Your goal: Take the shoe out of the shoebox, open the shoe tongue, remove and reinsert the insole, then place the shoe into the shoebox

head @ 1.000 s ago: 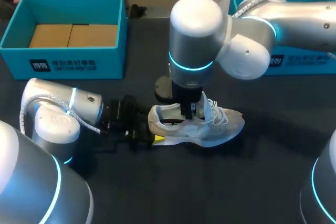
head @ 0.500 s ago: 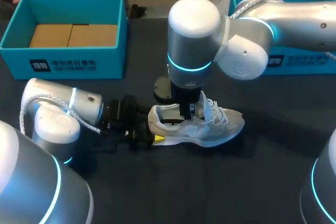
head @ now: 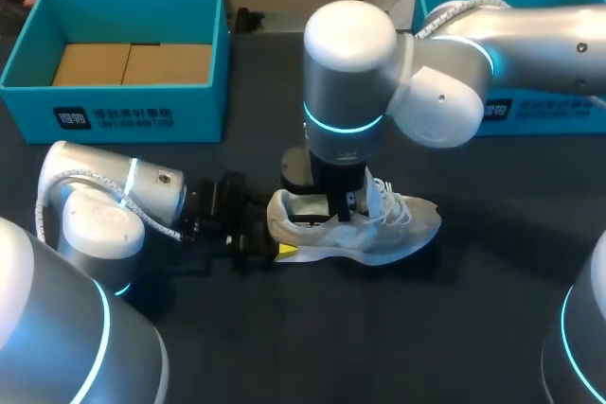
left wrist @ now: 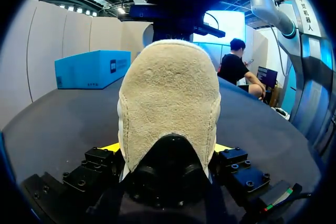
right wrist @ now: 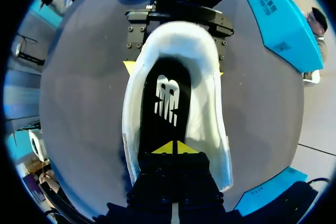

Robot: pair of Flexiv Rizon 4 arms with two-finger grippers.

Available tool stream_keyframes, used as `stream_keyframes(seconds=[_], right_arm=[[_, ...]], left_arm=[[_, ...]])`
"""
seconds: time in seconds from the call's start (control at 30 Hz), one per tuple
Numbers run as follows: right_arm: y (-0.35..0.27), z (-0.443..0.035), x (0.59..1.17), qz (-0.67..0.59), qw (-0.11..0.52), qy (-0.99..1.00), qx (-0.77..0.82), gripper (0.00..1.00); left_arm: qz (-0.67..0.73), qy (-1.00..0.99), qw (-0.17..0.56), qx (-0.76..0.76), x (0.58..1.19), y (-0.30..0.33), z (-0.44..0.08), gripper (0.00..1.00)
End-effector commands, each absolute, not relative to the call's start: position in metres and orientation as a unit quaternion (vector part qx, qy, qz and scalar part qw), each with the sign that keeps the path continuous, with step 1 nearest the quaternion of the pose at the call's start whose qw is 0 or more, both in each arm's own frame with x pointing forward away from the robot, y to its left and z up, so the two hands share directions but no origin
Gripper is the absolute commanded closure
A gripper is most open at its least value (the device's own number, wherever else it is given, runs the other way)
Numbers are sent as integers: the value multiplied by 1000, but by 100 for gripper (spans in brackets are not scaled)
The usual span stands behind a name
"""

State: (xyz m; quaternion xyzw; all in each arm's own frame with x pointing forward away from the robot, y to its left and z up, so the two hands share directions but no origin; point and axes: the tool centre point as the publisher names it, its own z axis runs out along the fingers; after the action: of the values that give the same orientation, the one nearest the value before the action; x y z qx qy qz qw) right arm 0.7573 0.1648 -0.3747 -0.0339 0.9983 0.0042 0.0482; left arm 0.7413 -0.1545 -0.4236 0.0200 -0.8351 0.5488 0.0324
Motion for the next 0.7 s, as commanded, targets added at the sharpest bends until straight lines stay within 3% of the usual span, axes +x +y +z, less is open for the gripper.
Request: stream_keyframes(seconds=[0.03, 0.47, 0.63, 0.7], right_arm=[[164, -383, 763, -4, 39, 998, -46, 100], [166, -397, 774, 4, 29, 998, -64, 100], [172, -399, 770, 5, 19, 998, -66, 74], [173, -399, 769, 6, 17, 998, -65, 70]], left_arm=[[548, -836, 33, 20, 741, -155, -424, 100], [548, -836, 33, 20, 741, -155, -424, 100], [548, -836, 33, 20, 741, -155, -424, 100], [548, -836, 33, 20, 741, -155, -424, 100]])
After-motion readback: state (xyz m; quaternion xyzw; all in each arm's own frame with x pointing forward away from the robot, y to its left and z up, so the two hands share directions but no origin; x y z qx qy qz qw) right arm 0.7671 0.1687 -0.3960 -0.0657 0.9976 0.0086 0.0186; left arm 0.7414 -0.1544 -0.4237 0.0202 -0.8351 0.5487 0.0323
